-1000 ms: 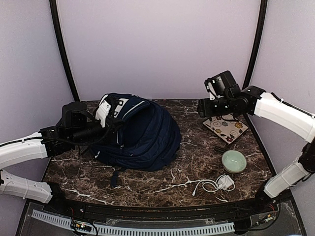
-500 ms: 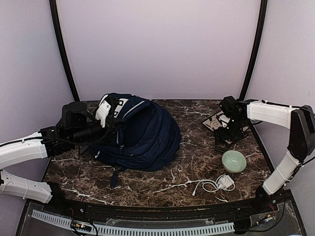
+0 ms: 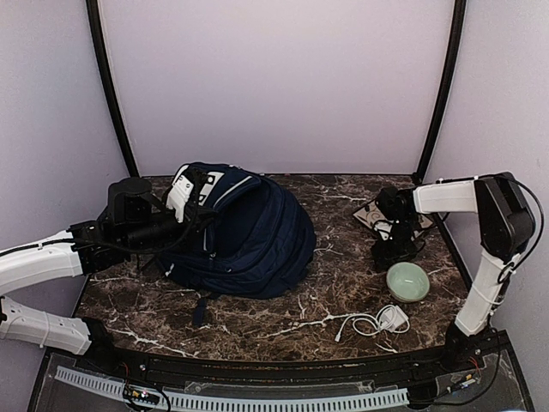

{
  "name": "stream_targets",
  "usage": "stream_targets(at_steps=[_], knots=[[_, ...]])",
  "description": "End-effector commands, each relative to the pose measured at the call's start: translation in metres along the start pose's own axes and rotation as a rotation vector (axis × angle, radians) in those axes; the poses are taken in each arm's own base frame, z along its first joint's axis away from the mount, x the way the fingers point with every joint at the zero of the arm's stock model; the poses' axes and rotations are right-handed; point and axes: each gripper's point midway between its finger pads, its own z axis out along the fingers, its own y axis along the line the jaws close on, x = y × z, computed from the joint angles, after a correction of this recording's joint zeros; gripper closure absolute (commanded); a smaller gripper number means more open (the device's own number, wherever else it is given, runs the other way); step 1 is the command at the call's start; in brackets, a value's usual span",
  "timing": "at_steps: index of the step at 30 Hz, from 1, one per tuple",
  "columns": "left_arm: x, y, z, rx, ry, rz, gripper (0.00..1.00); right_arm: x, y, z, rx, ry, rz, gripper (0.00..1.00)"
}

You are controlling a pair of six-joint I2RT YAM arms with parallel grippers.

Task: Pack the student bag
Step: Move the pen to the center of the board.

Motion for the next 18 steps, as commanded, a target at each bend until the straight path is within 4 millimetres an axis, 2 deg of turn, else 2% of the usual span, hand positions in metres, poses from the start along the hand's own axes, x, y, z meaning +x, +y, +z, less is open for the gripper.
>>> stream_targets(at_steps=[1, 2, 3, 10, 14, 16, 18], knots=[[-0.052, 0.005, -0.015, -0.011, -0.164, 0.000, 1.00, -0.004, 0.024, 0.006, -0.071, 0.019, -0.055, 0.37], [-0.051, 0.006, -0.015, -0.013, -0.162, 0.000, 1.00, -0.003, 0.031, 0.007, -0.072, 0.025, -0.071, 0.39], [-0.051, 0.006, -0.015, -0.013, -0.161, 0.001, 1.00, -0.012, 0.040, 0.002, -0.076, 0.000, -0.086, 0.41], [-0.050, 0.006, -0.014, -0.013, -0.157, 0.002, 1.00, -0.027, 0.104, -0.001, -0.157, -0.033, -0.163, 0.61], [-0.051, 0.006, -0.015, -0.013, -0.159, 0.004, 1.00, -0.039, 0.131, -0.008, -0.181, -0.066, -0.190, 0.62], [-0.051, 0.006, -0.016, -0.013, -0.162, 0.004, 1.00, -0.039, 0.129, -0.008, -0.147, -0.056, -0.197, 0.60], [-0.052, 0.005, -0.016, -0.012, -0.163, 0.005, 1.00, -0.035, 0.119, -0.007, -0.079, -0.035, -0.200, 0.57]])
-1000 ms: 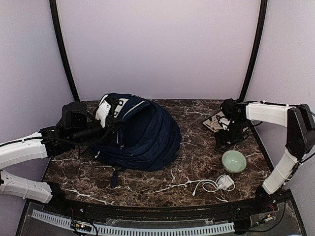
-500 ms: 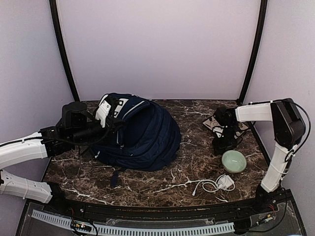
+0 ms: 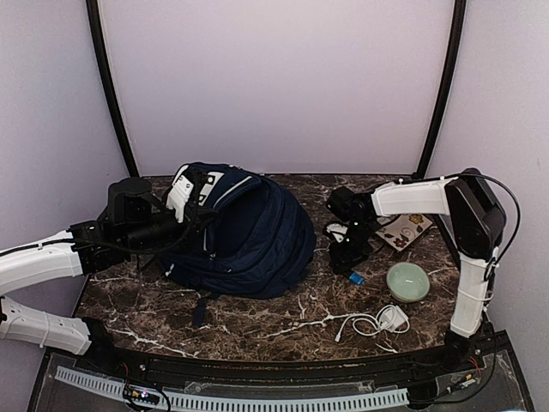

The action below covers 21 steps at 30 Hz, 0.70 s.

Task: Pack the student bag
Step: Move the pen to the center of the board, then pick up the pen from the center of the board.

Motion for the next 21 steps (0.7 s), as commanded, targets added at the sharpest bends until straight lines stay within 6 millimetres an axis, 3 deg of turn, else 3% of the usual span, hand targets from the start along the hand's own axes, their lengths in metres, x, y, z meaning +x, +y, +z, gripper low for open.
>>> stream_targets(at_steps=[1, 5, 9, 12, 17, 19, 21], knots=[[-0.052, 0.006, -0.016, -0.013, -0.164, 0.005, 1.00, 0.005, -0.010, -0.003, 0.086, 0.038, 0.013, 0.56], [-0.053, 0.006, -0.017, -0.012, -0.167, 0.003, 1.00, 0.016, -0.020, -0.007, 0.138, 0.060, 0.019, 0.59], [-0.052, 0.005, -0.017, -0.010, -0.165, 0.003, 1.00, 0.009, -0.003, -0.008, 0.046, 0.015, 0.017, 0.86], [-0.052, 0.006, -0.017, -0.016, -0.164, 0.004, 1.00, -0.005, 0.006, -0.023, 0.012, -0.060, 0.021, 0.98], [-0.056, 0.009, -0.021, -0.030, -0.187, 0.001, 1.00, -0.048, 0.015, -0.086, -0.019, -0.306, 0.062, 1.00], [-0.058, 0.011, -0.024, -0.042, -0.202, -0.001, 1.00, -0.070, 0.031, -0.118, -0.114, -0.467, 0.101, 1.00], [-0.059, 0.013, -0.027, -0.055, -0.213, -0.002, 1.00, -0.088, 0.061, -0.156, -0.248, -0.650, 0.105, 1.00]])
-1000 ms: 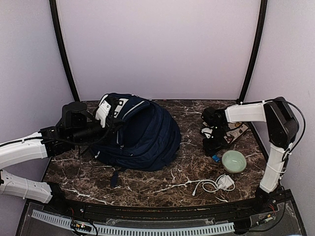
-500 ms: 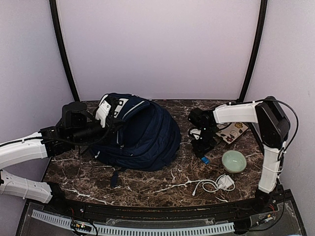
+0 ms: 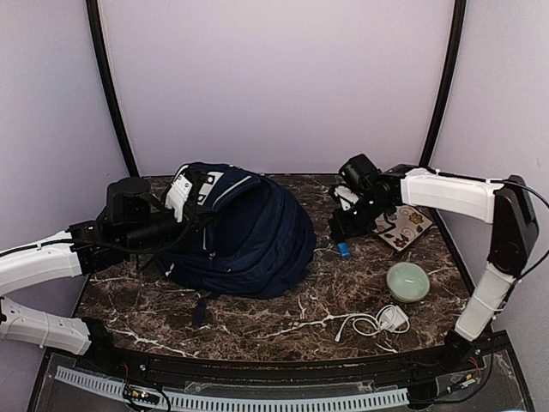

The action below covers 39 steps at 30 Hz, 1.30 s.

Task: Pack the student bag
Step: Pick up the pen from the center of the board, then place the pen in the upper front pocket of the bag.

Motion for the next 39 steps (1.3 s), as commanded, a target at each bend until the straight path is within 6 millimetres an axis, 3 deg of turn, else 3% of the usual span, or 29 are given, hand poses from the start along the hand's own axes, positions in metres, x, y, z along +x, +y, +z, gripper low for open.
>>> stream_targets(at_steps=[1, 4, 7, 12, 14, 16, 18, 22, 25, 27, 28, 32, 36, 39], knots=[[-0.058, 0.013, -0.025, -0.054, -0.210, -0.002, 1.00, -0.073, 0.066, -0.077, -0.266, -0.436, 0.059, 1.00], [-0.057, 0.013, -0.024, -0.056, -0.206, -0.001, 1.00, -0.087, 0.114, -0.119, -0.492, -0.660, 0.125, 1.00], [-0.056, 0.012, -0.023, -0.049, -0.203, -0.002, 1.00, -0.085, 0.164, -0.136, -0.759, -0.762, 0.173, 1.00], [-0.056, 0.012, -0.024, -0.050, -0.204, -0.004, 1.00, -0.095, 0.238, -0.110, -0.977, -0.715, 0.160, 1.00], [-0.056, 0.012, -0.023, -0.049, -0.204, -0.002, 1.00, -0.109, 0.260, -0.108, -1.017, -0.704, 0.144, 1.00], [-0.056, 0.012, -0.023, -0.049, -0.204, -0.002, 1.00, -0.121, 0.275, -0.090, -0.984, -0.667, 0.142, 1.00], [-0.056, 0.013, -0.024, -0.053, -0.204, 0.000, 1.00, -0.133, 0.280, -0.074, -0.945, -0.651, 0.162, 0.99], [-0.057, 0.014, -0.025, -0.059, -0.209, 0.002, 1.00, -0.142, 0.279, -0.055, -0.880, -0.639, 0.178, 0.78], [-0.058, 0.014, -0.026, -0.059, -0.210, 0.002, 1.00, -0.138, 0.272, -0.050, -0.773, -0.598, 0.157, 0.70], [-0.058, 0.013, -0.025, -0.051, -0.210, 0.000, 1.00, -0.136, 0.257, -0.049, -0.642, -0.618, 0.093, 0.55], [-0.058, 0.012, -0.025, -0.048, -0.211, -0.002, 1.00, -0.134, 0.251, -0.050, -0.595, -0.614, 0.066, 0.53], [-0.056, 0.011, -0.023, -0.044, -0.204, -0.004, 1.00, -0.124, 0.236, -0.065, -0.479, -0.603, -0.027, 0.44], [-0.055, 0.013, -0.023, -0.057, -0.199, 0.001, 1.00, -0.114, 0.227, -0.088, -0.430, -0.593, -0.114, 0.43], [-0.054, 0.013, -0.022, -0.057, -0.196, 0.003, 1.00, -0.104, 0.209, -0.111, -0.326, -0.580, -0.213, 0.42]])
